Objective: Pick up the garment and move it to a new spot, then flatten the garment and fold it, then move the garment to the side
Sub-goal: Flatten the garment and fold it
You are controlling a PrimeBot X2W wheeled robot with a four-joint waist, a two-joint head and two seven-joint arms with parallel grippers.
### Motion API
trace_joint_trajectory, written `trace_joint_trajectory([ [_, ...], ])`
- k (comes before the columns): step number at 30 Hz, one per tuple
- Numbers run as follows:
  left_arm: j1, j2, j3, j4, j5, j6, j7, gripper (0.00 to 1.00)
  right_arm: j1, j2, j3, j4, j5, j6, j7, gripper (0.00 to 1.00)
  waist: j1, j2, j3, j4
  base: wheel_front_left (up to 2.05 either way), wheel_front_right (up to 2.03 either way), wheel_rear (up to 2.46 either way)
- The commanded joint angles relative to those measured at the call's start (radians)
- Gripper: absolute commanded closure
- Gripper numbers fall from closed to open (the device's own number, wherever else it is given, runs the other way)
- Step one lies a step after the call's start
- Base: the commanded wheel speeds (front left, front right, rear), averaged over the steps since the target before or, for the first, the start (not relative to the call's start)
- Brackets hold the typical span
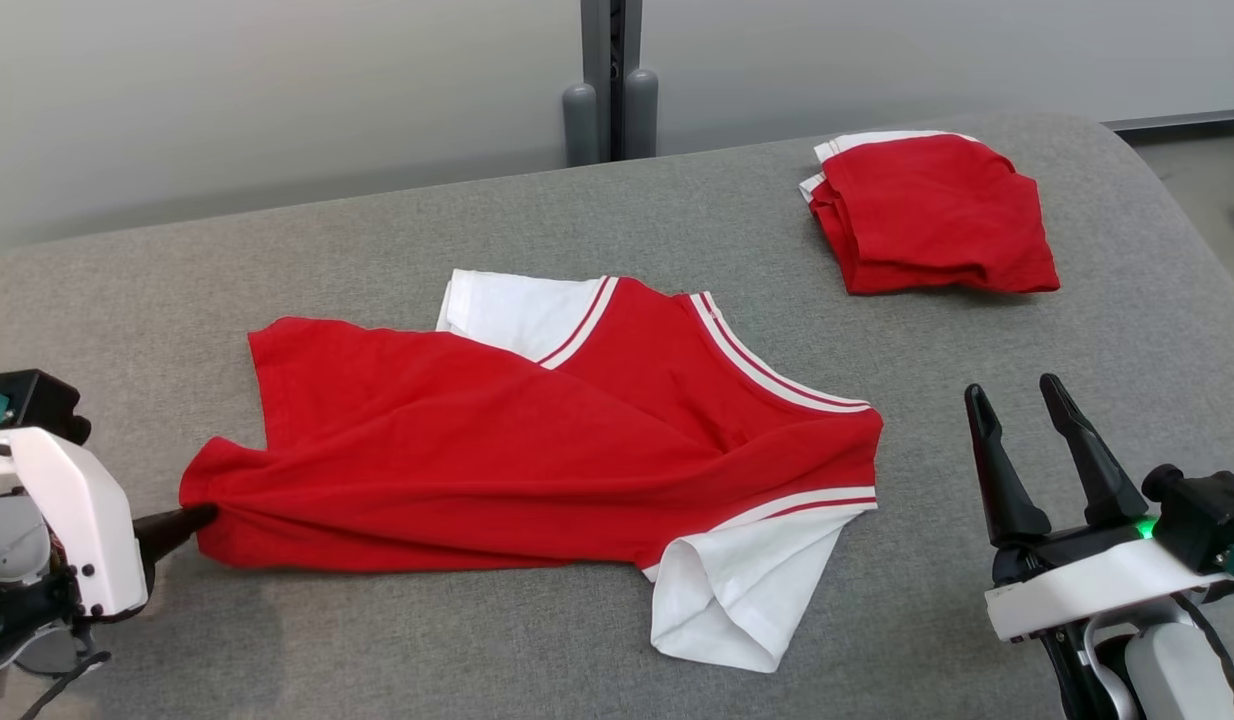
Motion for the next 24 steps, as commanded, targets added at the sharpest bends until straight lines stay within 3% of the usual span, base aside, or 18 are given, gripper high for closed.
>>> trace_joint_trajectory([
  [1, -0.023, -0.015, -0.007, 0.036, -0.012, -0.001, -0.002, 1.00, -0.012, -0.006, 0.002, 0.001, 0.006, 0.000, -0.004, 0.00, 0.0000, -0.0001, 0.003, -0.008, 0.00, 0.00, 0.00],
  [5, -0.039, -0.018, -0.014, 0.068, -0.011, -0.001, -0.032, 1.00, -0.016, -0.007, 0.000, 0.002, 0.009, 0.000, -0.004, 0.00, 0.0000, -0.0001, 0.007, -0.012, 0.00, 0.00, 0.00],
  [6, -0.039, -0.021, -0.018, 0.077, -0.012, -0.001, -0.042, 0.56, -0.015, -0.006, -0.002, 0.002, 0.009, 0.000, -0.004, 0.00, 0.0000, -0.0001, 0.008, -0.011, 0.00, 0.00, 0.00],
  [7, -0.039, -0.021, -0.018, 0.088, -0.012, -0.001, -0.053, 0.00, -0.014, -0.006, -0.003, 0.003, 0.008, 0.000, -0.004, 0.00, 0.0000, -0.0001, 0.008, -0.010, 0.00, 0.00, 0.00],
  [14, -0.030, 0.010, -0.038, 0.091, 0.058, -0.001, -0.147, 0.00, -0.002, -0.002, -0.003, 0.006, 0.009, 0.000, -0.004, 0.00, 0.0000, -0.0001, 0.001, 0.017, 0.00, 0.00, 0.00],
  [20, 0.011, 0.006, -0.001, 0.031, 0.102, 0.009, -0.313, 0.00, 0.008, -0.010, 0.017, 0.009, 0.014, 0.000, -0.004, 0.00, 0.0000, -0.0001, -0.009, 0.047, 0.00, 0.00, 0.00],
  [24, 0.064, -0.028, 0.021, -0.063, 0.164, 0.051, -0.481, 0.00, 0.013, -0.009, 0.035, -0.002, 0.014, 0.000, -0.004, 0.00, 0.0000, -0.0001, -0.016, 0.075, 0.00, 0.00, 0.00],
])
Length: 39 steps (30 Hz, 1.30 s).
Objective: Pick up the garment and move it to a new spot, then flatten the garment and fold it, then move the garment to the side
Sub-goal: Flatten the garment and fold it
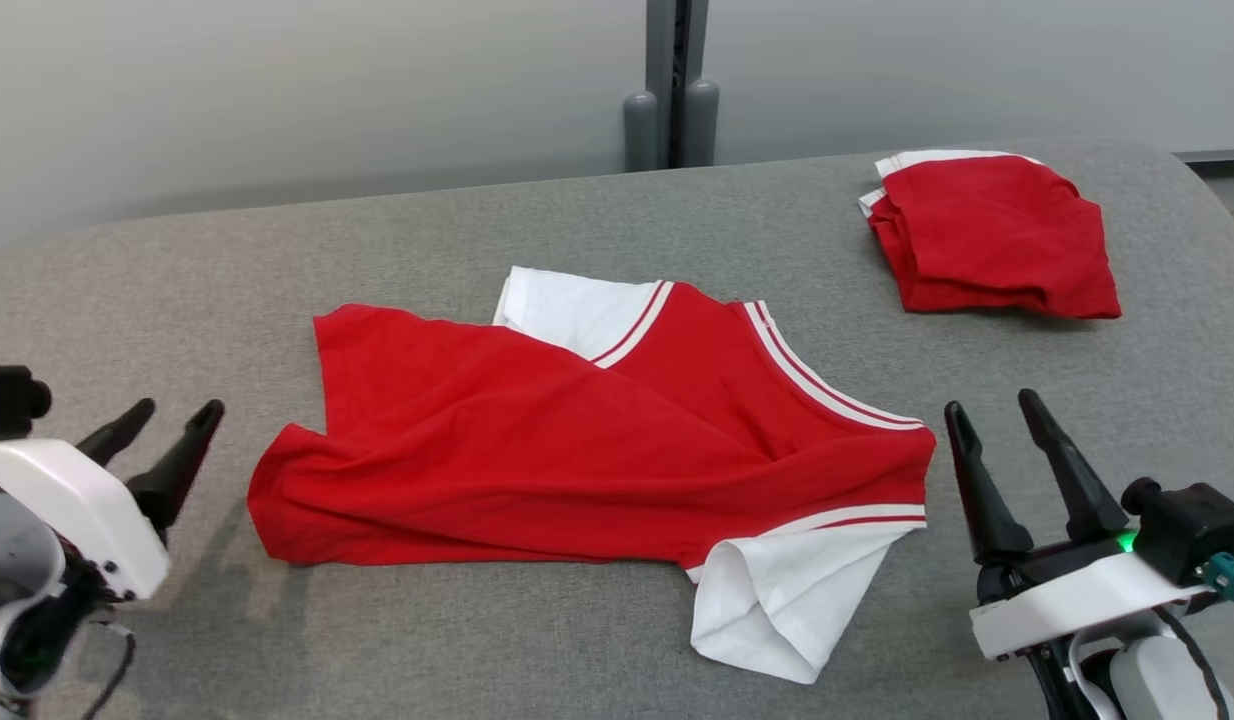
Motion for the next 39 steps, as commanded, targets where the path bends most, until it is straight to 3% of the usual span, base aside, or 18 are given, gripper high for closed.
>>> trace_joint_trajectory([
  [1, 0.027, -0.011, 0.003, -0.019, 0.011, 0.011, -0.027, 0.00, 0.006, -0.005, 0.004, -0.002, 0.001, 0.000, -0.004, 0.00, 0.0000, -0.0001, -0.004, 0.012, 0.00, 0.00, 0.00],
  [10, 0.133, -0.096, 0.005, -0.174, 0.104, 0.105, -0.238, 0.00, 0.026, -0.027, 0.044, 0.016, 0.011, 0.000, -0.004, 0.00, 0.0000, -0.0001, -0.017, 0.054, 0.00, 0.00, 0.00],
  [21, 0.267, -0.214, 0.005, -0.251, 0.204, 0.224, -0.492, 0.00, 0.102, -0.061, 0.151, -0.008, -0.007, 0.000, 0.030, 0.00, 0.0000, -0.0001, -0.032, 0.069, 0.00, 0.00, 0.00],
  [32, 0.267, -0.281, -0.028, -0.230, 0.216, 0.223, -0.530, 0.00, 0.114, -0.064, 0.272, 0.034, 0.005, 0.000, 0.187, 0.00, 0.0000, -0.0001, -0.014, 0.089, 0.00, 0.00, 0.00],
  [39, 0.257, -0.292, -0.030, -0.200, 0.217, 0.213, -0.540, 0.00, 0.085, -0.036, 0.260, 0.108, -0.039, 0.000, 0.243, 0.00, 0.0000, -0.0001, -0.011, 0.108, 0.00, 0.00, 0.00],
])
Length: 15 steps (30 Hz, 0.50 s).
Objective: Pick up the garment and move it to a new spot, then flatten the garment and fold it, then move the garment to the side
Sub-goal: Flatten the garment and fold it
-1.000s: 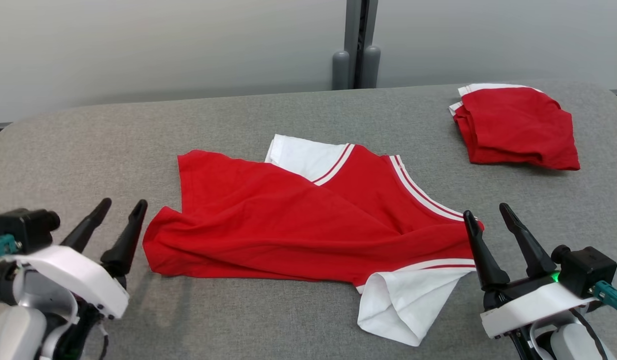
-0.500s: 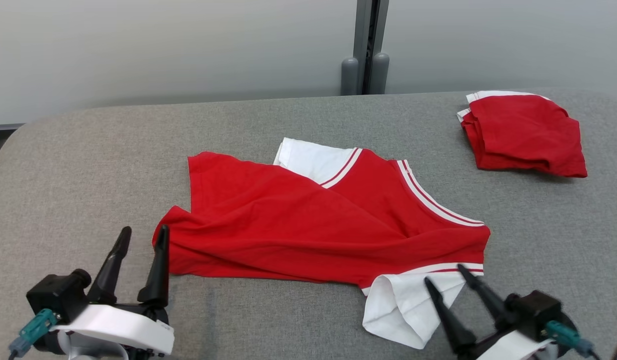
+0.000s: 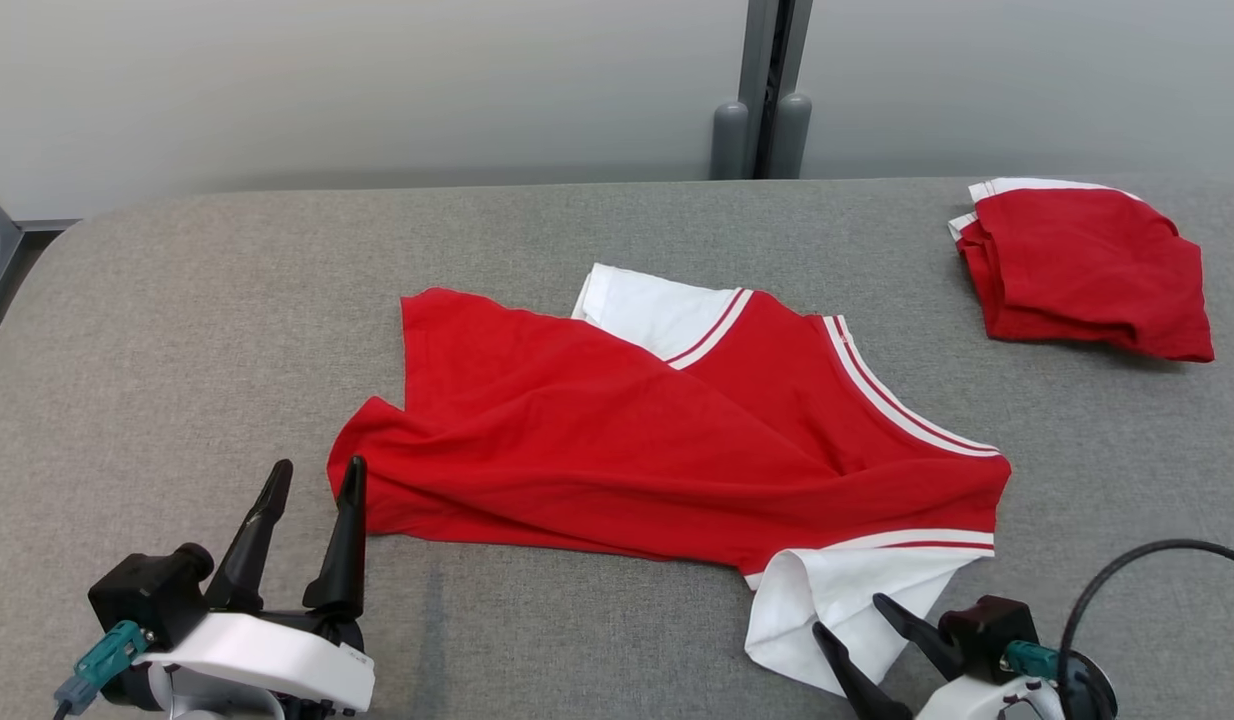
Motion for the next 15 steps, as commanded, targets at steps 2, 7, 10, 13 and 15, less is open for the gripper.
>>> trace_joint_trajectory([
  [2, -0.016, -0.002, 0.001, 0.013, 0.003, -0.008, -0.008, 0.00, -0.011, 0.016, -0.015, 0.026, -0.021, 0.000, 0.018, 0.00, 0.0000, -0.0001, -0.001, 0.005, 0.00, 0.00, 0.00],
  [7, -0.021, -0.005, 0.000, 0.028, 0.001, -0.010, -0.010, 0.00, -0.026, 0.039, -0.012, 0.064, -0.036, 0.000, 0.042, 0.00, 0.0000, -0.0001, -0.004, 0.008, 0.00, 0.00, 0.00],
  [10, -0.023, -0.007, 0.002, 0.032, 0.001, -0.008, -0.013, 0.00, -0.030, 0.044, -0.020, 0.076, -0.044, 0.000, 0.033, 0.00, 0.0000, -0.0001, -0.005, 0.005, 0.00, 0.00, 0.00],
  [13, -0.018, -0.007, 0.004, 0.032, 0.000, -0.007, -0.014, 0.00, -0.028, 0.051, -0.034, 0.085, -0.060, 0.000, 0.029, 0.55, 0.0000, -0.0001, -0.003, -0.004, 0.00, 0.00, 0.00],
  [15, -0.014, -0.008, 0.004, 0.034, -0.002, -0.009, -0.015, 0.00, -0.030, 0.056, -0.042, 0.082, -0.069, 0.000, 0.018, 0.84, 0.0000, -0.0001, 0.000, -0.013, 0.00, 0.00, 0.00],
])
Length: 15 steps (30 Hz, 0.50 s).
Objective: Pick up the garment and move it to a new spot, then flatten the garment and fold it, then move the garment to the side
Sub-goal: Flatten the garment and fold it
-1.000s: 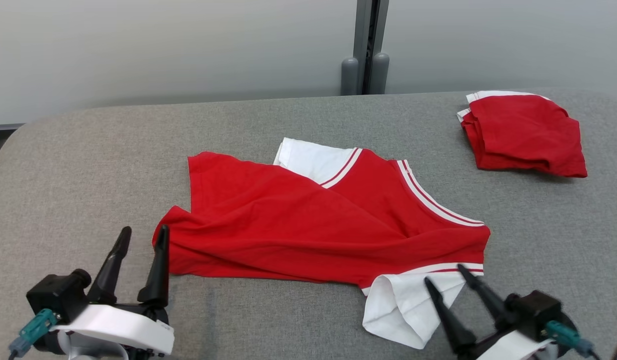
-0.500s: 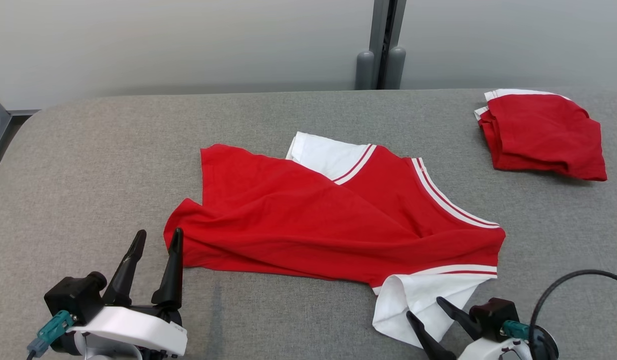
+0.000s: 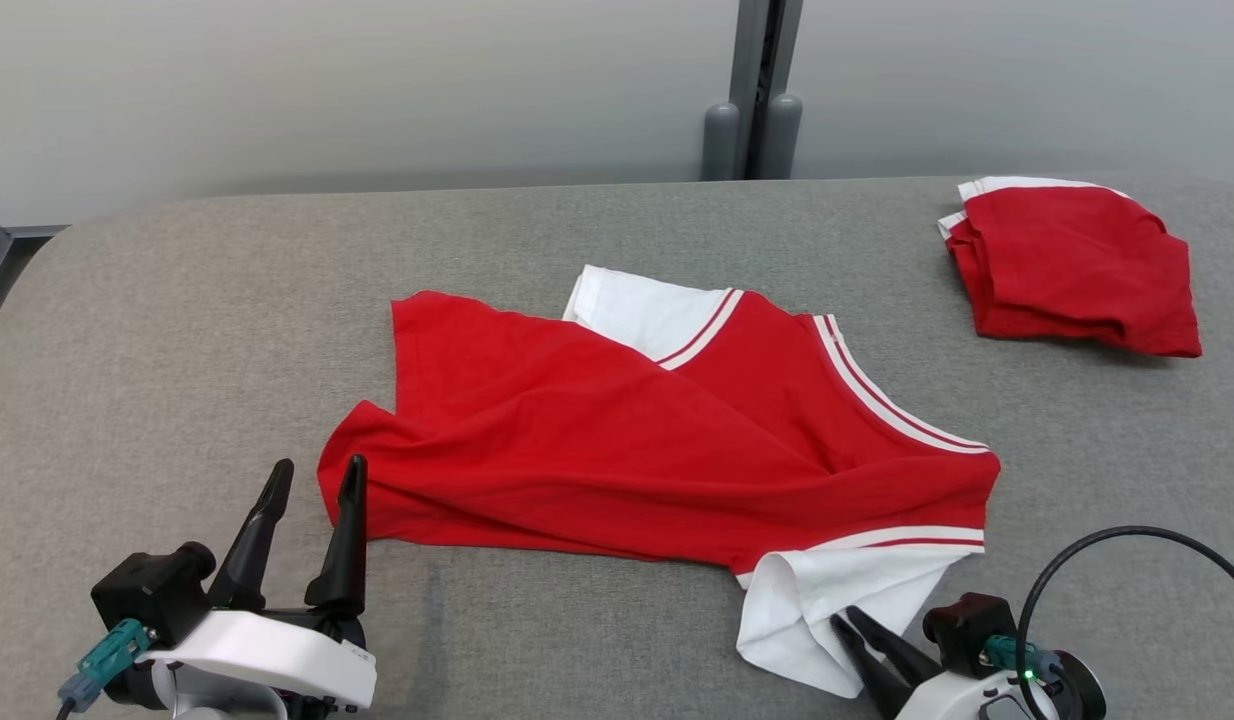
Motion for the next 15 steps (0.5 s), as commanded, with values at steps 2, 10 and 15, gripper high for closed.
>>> trace_joint_trajectory([
  [2, -0.003, 0.005, 0.004, 0.005, -0.003, -0.001, -0.006, 0.00, -0.005, 0.002, -0.014, -0.001, -0.016, 0.000, -0.013, 1.00, 0.0000, 0.0000, 0.005, -0.020, 0.00, 0.00, 0.00],
  [10, -0.031, 0.009, 0.001, 0.008, 0.006, -0.001, -0.005, 0.00, -0.012, 0.017, -0.012, -0.011, -0.007, 0.000, -0.042, 0.95, 0.0000, 0.0000, 0.019, -0.071, 0.00, 0.00, 0.00],
  [15, -0.036, 0.010, -0.002, 0.010, 0.009, -0.002, -0.005, 0.00, -0.017, 0.017, 0.027, -0.013, 0.016, 0.000, -0.043, 0.42, 0.0000, 0.0000, 0.022, -0.078, 0.00, 0.00, 0.00],
])
